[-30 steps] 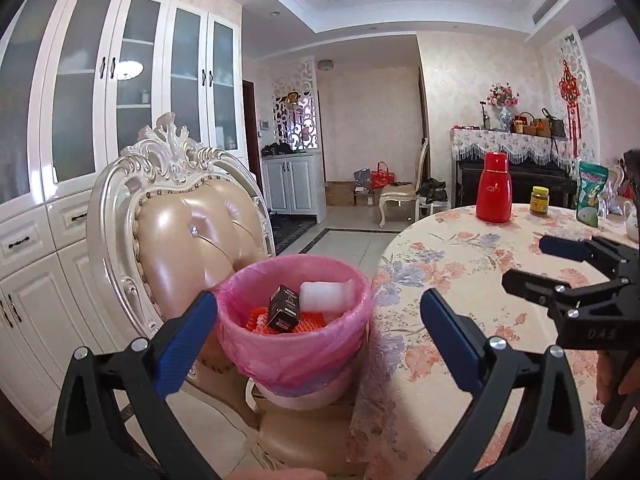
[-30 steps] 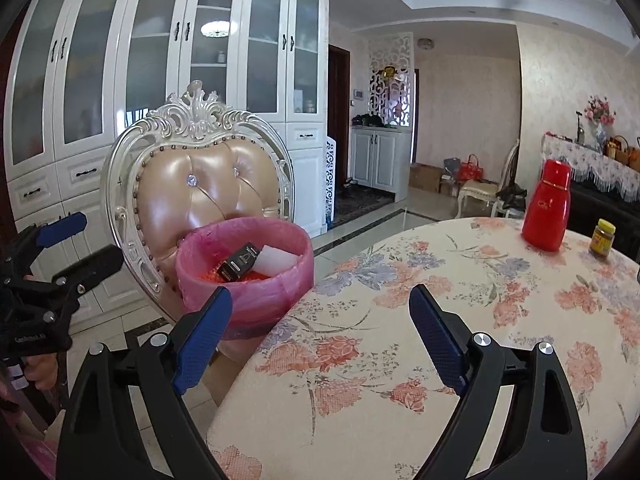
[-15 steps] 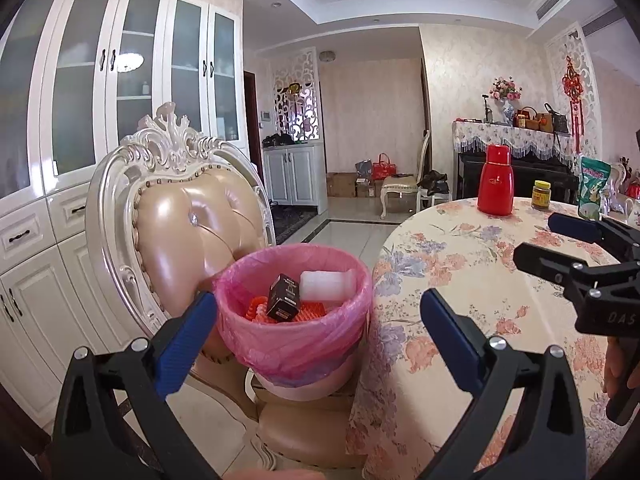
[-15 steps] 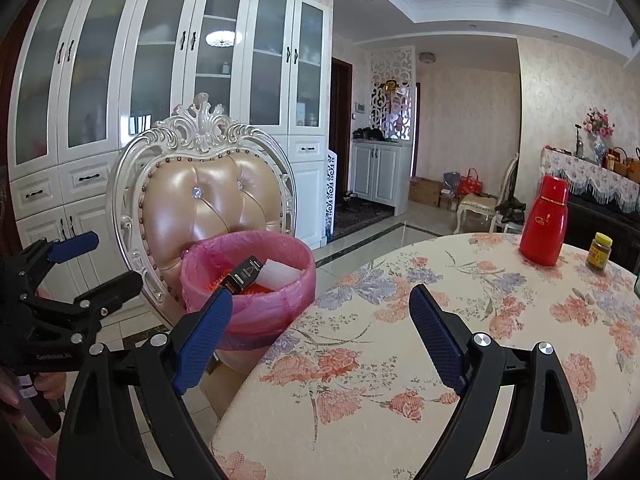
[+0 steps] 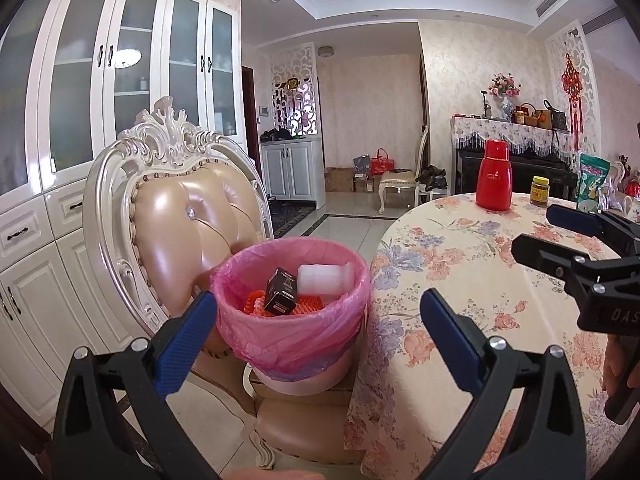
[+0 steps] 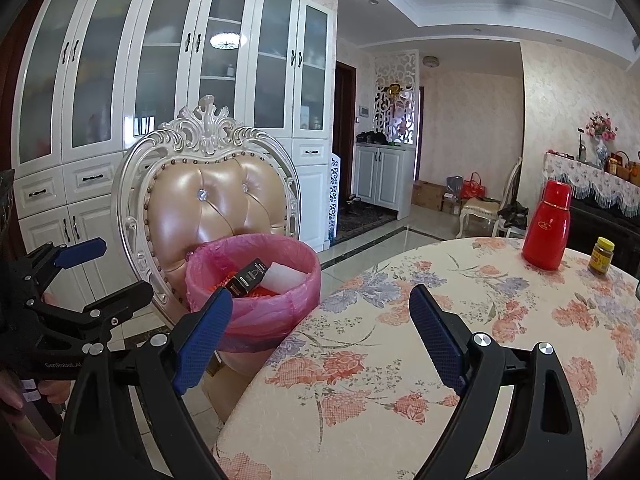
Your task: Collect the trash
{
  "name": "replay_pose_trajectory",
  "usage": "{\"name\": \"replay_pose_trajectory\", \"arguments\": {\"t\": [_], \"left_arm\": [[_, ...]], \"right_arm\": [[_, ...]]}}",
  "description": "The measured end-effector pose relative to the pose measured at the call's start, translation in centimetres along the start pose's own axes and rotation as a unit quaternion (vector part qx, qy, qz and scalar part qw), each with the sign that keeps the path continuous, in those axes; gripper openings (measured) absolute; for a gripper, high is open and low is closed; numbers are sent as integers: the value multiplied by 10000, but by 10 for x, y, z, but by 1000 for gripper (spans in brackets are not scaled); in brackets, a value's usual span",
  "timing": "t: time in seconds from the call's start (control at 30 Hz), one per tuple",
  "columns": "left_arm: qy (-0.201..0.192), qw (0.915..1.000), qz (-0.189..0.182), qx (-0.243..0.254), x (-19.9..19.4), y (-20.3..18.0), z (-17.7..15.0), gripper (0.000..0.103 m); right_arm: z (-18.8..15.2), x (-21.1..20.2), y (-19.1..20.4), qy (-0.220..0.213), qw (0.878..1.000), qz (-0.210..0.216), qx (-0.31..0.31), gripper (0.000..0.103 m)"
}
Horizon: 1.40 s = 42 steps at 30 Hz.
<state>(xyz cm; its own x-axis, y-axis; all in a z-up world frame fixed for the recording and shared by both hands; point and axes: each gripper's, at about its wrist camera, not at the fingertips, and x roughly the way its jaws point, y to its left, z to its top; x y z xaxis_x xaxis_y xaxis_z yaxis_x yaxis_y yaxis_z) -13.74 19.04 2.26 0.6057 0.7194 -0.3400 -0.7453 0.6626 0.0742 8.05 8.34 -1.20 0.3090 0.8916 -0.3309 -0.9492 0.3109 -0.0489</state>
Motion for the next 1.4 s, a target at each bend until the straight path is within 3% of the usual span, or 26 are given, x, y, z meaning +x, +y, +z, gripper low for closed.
{"name": "replay_pose_trajectory", "arguments": {"t": [1.4], "left_arm": [[92, 9999, 51, -21, -1, 1, -7, 98]], "right_arm": [[-3, 3, 2, 36, 10000, 42, -12, 84]]}}
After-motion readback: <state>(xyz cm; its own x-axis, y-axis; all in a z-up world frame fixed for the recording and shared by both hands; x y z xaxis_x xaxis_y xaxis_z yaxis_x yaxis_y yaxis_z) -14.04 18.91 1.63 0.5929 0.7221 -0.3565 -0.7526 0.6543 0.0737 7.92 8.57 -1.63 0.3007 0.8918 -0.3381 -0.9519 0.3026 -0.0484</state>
